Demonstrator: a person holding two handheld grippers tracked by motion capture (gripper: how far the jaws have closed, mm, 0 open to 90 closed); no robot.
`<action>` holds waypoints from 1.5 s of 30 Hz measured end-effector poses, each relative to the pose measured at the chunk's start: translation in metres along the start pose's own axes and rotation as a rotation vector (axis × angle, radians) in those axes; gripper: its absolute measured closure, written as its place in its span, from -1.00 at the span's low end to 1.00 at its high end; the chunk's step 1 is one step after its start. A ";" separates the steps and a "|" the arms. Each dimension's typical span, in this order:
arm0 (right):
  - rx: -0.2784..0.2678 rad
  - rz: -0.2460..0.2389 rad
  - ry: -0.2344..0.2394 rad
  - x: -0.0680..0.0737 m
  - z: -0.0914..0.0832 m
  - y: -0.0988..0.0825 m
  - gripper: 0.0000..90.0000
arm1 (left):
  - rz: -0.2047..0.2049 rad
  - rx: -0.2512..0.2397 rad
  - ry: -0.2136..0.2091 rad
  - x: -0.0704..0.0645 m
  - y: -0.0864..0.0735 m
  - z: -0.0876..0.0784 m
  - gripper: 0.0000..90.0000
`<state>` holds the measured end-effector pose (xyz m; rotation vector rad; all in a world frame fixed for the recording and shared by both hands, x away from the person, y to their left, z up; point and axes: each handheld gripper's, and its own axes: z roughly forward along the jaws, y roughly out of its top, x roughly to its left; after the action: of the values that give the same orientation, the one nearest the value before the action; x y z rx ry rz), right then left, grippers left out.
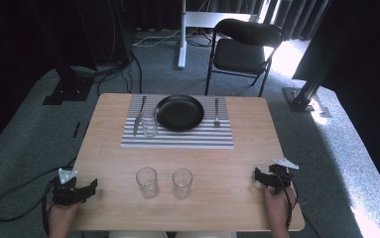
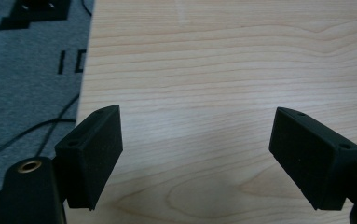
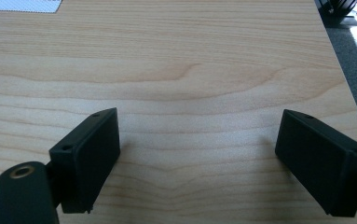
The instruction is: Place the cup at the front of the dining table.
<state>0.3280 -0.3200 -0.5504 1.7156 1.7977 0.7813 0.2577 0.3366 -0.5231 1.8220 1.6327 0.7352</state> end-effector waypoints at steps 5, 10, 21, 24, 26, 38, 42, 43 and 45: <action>0.000 0.000 0.000 0.000 0.000 0.000 -0.71 | -0.002 0.031 -0.009 0.004 -0.007 0.000 -0.60; 0.000 0.000 0.000 0.000 0.000 0.000 -0.71 | -0.013 0.030 -0.009 0.004 -0.012 -0.003 -0.60; 0.000 0.002 -0.001 0.000 0.000 0.000 -0.71 | -0.027 0.010 0.047 0.003 -0.029 -0.021 -0.60; 0.000 0.003 -0.002 0.000 0.000 0.000 -0.71 | -0.033 0.011 0.044 0.004 -0.035 -0.025 -0.60; 0.000 0.002 -0.002 0.000 0.000 0.000 -0.71 | -0.042 0.021 0.037 0.007 -0.039 -0.028 -0.60; 0.001 0.002 -0.002 0.000 0.000 0.000 -0.71 | -0.053 -0.039 0.075 0.009 -0.033 -0.026 -0.60; 0.000 0.003 -0.003 0.000 0.000 0.000 -0.71 | -0.048 -0.047 0.072 0.006 -0.031 -0.023 -0.60; 0.000 0.003 -0.003 0.000 0.000 0.000 -0.71 | -0.048 -0.045 0.073 0.005 -0.030 -0.023 -0.60; 0.000 0.003 -0.003 0.000 0.000 0.000 -0.71 | -0.049 -0.052 0.071 0.005 -0.030 -0.023 -0.60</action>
<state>0.3276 -0.3198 -0.5504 1.7193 1.7936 0.7798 0.2208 0.3459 -0.5295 1.7320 1.6811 0.8213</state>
